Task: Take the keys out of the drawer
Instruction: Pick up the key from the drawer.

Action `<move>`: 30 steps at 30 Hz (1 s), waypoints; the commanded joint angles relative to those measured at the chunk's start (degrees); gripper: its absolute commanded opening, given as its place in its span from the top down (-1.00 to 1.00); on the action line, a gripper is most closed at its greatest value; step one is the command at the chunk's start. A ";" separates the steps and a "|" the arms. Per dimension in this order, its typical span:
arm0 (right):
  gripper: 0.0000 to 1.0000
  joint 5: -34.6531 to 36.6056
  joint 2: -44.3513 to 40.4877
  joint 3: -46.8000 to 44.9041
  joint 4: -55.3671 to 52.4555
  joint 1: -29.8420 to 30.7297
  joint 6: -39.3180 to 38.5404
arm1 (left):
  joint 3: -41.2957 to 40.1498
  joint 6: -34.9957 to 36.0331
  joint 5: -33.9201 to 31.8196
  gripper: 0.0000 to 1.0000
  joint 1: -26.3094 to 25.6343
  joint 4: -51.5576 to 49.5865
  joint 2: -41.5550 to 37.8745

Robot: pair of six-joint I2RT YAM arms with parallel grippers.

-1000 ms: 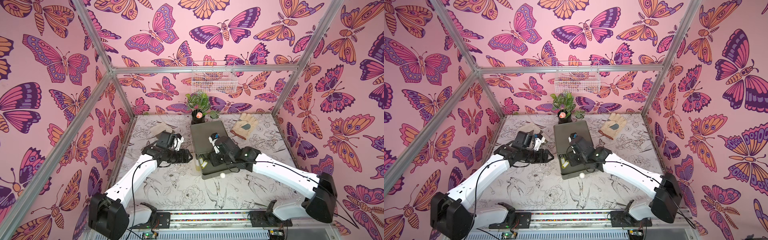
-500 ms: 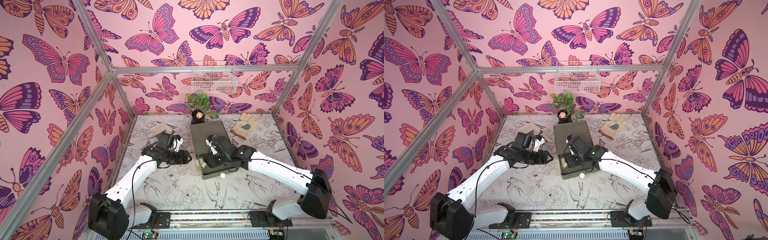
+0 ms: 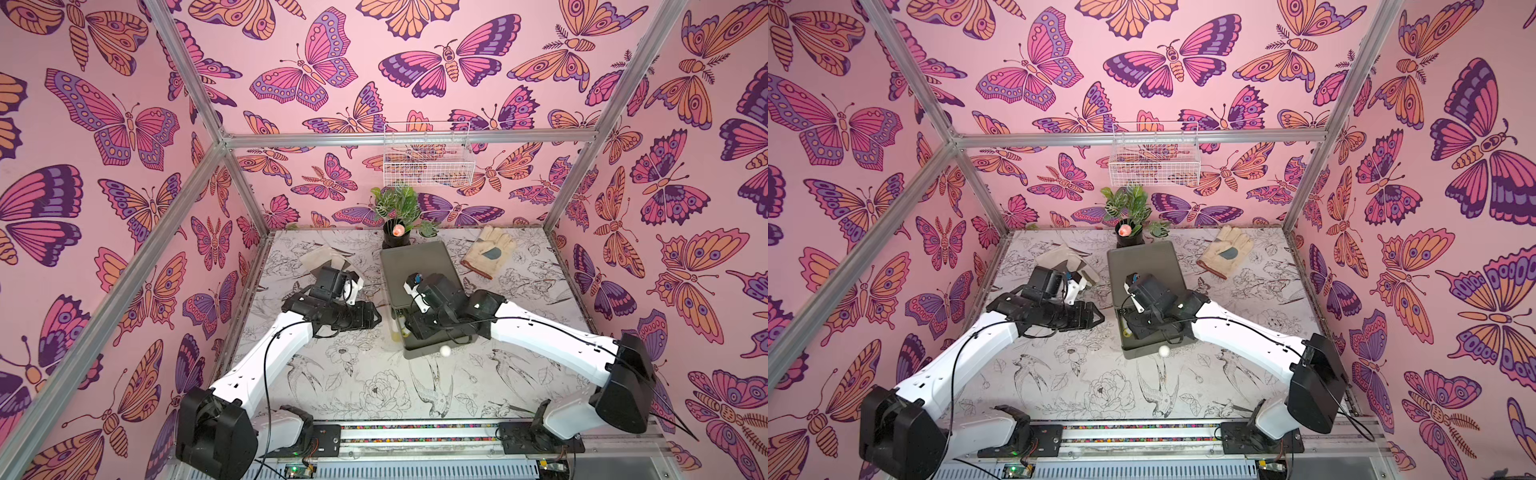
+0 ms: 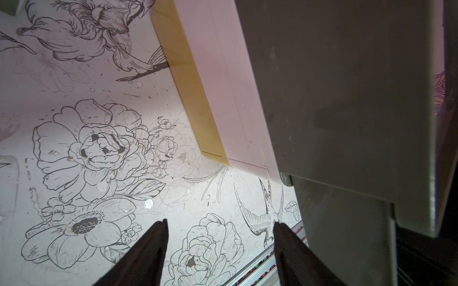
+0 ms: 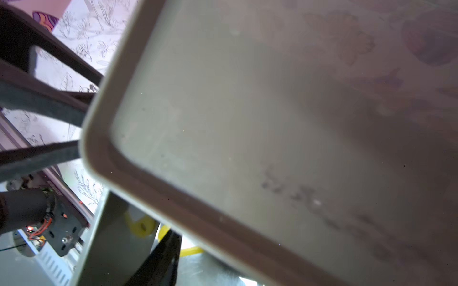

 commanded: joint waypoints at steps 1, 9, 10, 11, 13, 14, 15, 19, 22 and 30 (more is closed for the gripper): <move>-0.16 1.70 1.71 2.65 -0.81 0.53 -3.28 | -1.31 -0.46 0.19 -0.46 0.51 -0.28 -0.90; -0.12 3.68 2.60 3.29 -1.98 0.83 -4.77 | -1.67 -1.01 0.15 -0.46 0.69 -0.25 -0.93; -0.11 3.81 2.61 3.38 -2.40 0.83 -4.85 | -1.67 -0.99 0.17 -0.46 0.78 -0.26 -0.89; -0.09 3.89 2.61 3.38 -2.59 0.81 -4.86 | -1.67 -1.07 0.20 -0.46 0.78 -0.25 -0.86; -0.01 3.92 2.63 3.25 -2.72 0.81 -4.89 | -1.74 -1.15 0.28 -0.46 0.94 -0.30 -0.91; 0.04 4.06 2.60 3.14 -2.84 0.80 -4.75 | -1.76 -1.24 0.41 -0.46 0.95 -0.26 -0.86; 0.11 4.31 2.60 3.05 -2.94 0.84 -4.64 | -1.79 -1.25 0.44 -0.46 1.04 -0.23 -0.83; 0.46 4.96 2.52 2.88 -2.87 0.80 -4.48 | -1.67 -1.40 0.59 -0.46 1.13 -0.20 -0.59; 0.63 4.70 2.60 2.98 -2.68 0.82 -4.38 | -1.59 -1.42 0.84 -0.46 1.22 -0.24 -0.46; 0.79 4.27 2.52 3.55 -1.65 0.80 -3.81 | -2.20 -1.37 1.26 -0.46 1.48 -0.27 -0.66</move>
